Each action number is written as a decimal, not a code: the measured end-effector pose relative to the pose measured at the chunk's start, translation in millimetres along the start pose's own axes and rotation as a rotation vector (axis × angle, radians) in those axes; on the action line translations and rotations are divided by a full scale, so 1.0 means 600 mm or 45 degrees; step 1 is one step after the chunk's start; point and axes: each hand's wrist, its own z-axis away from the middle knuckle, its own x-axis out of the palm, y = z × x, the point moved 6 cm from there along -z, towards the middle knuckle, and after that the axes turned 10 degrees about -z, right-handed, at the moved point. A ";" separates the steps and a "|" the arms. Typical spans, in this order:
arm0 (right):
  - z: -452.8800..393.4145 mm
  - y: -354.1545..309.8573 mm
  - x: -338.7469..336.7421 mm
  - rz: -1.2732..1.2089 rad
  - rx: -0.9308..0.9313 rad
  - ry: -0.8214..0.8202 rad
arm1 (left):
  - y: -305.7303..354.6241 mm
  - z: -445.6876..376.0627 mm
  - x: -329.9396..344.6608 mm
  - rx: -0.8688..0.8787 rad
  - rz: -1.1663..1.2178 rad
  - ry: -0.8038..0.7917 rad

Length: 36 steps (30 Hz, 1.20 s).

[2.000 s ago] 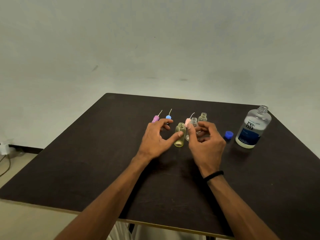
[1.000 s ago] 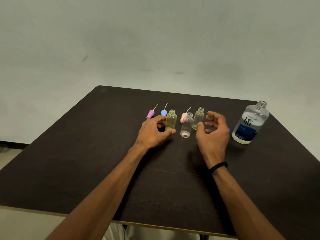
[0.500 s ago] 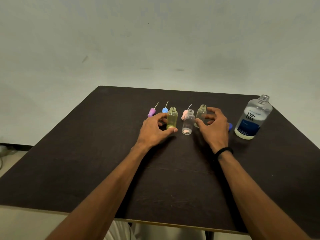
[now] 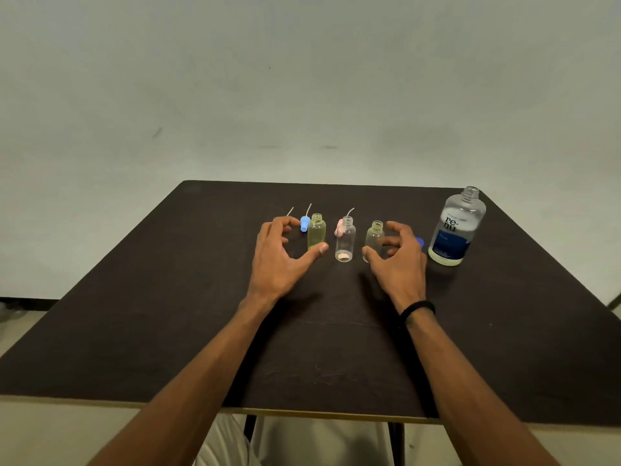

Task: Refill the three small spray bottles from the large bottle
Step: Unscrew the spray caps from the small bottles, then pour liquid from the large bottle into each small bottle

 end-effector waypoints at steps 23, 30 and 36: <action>-0.060 0.050 -0.201 0.009 -0.143 0.414 | 0.189 0.075 0.127 0.100 -0.015 0.193; -0.078 0.056 -0.190 -0.056 -0.137 0.304 | 0.192 0.056 0.157 0.040 -0.017 0.154; -0.080 0.054 -0.190 -0.076 -0.112 0.295 | 0.190 0.049 0.168 -0.040 -0.043 0.068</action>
